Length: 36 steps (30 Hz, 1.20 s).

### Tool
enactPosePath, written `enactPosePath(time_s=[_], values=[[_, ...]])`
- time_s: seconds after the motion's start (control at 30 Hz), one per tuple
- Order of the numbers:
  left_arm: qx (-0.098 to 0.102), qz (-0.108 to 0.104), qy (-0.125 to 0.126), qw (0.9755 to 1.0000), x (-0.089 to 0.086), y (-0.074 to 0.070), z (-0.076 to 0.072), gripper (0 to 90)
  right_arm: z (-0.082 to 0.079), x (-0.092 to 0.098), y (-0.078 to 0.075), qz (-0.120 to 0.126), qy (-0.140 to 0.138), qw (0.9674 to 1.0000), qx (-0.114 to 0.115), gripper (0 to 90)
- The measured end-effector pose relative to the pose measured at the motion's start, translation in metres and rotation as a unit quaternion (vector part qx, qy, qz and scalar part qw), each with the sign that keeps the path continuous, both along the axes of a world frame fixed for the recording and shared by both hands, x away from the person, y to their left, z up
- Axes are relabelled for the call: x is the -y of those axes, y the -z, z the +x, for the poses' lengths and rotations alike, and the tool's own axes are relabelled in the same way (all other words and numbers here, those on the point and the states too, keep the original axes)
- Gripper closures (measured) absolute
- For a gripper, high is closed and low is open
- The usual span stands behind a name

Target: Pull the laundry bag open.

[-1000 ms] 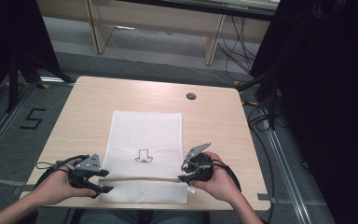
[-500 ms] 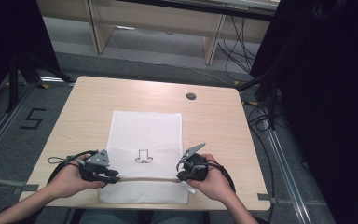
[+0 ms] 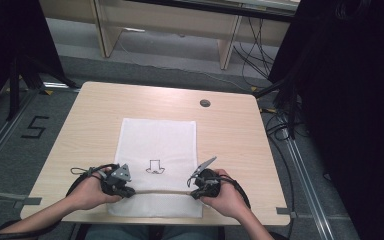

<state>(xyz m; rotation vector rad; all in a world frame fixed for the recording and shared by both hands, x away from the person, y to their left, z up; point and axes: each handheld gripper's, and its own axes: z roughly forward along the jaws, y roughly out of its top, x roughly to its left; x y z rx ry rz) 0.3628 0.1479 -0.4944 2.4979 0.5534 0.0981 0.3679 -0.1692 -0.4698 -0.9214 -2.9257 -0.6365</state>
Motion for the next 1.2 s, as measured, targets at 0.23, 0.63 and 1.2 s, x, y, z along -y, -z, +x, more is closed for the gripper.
enactPosePath(time_s=[0.23, 0.63, 1.2], values=[[0.011, -0.002, -0.006, 0.9999, 0.010, 0.001, 0.004, 83.8, -0.002, 0.000, 0.007, -0.021, -0.001, 0.9997, -0.008, 89.1], [0.016, -0.029, -0.025, 0.9991, 0.015, 0.004, 0.004, 80.9, -0.005, 0.003, 0.009, -0.046, -0.005, 0.9988, -0.014, 90.0], [0.027, -0.013, -0.001, 0.9995, 0.019, 0.004, 0.003, 74.8, -0.008, 0.011, 0.009, -0.044, 0.007, 0.9985, -0.033, 88.4]])
